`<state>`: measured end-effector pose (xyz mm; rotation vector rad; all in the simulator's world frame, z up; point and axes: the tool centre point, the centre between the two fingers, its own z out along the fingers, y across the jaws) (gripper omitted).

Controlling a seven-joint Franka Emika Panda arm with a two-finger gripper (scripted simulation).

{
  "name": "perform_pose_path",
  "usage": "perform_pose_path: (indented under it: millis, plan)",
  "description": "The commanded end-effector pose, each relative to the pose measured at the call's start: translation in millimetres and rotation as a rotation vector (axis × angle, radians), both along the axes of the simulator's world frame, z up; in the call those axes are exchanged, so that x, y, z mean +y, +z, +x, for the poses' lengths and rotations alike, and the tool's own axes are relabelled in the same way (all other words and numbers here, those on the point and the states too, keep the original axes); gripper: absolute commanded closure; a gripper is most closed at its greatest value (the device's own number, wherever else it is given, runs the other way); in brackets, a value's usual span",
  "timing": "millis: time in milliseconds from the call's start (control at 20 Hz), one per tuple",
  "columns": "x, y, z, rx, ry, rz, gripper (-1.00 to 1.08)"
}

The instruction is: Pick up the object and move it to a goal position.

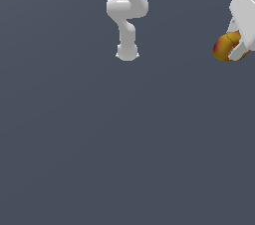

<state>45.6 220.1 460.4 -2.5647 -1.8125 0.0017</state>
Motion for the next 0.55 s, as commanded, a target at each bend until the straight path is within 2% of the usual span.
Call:
perform_pose_path:
  millis: [0,500]
  plan:
    - [1.1,4.8,1.4,-0.001,0.0,0.0,1.08]
    - [3.4,10.4,3.4,-0.001,0.0,0.0,1.08]
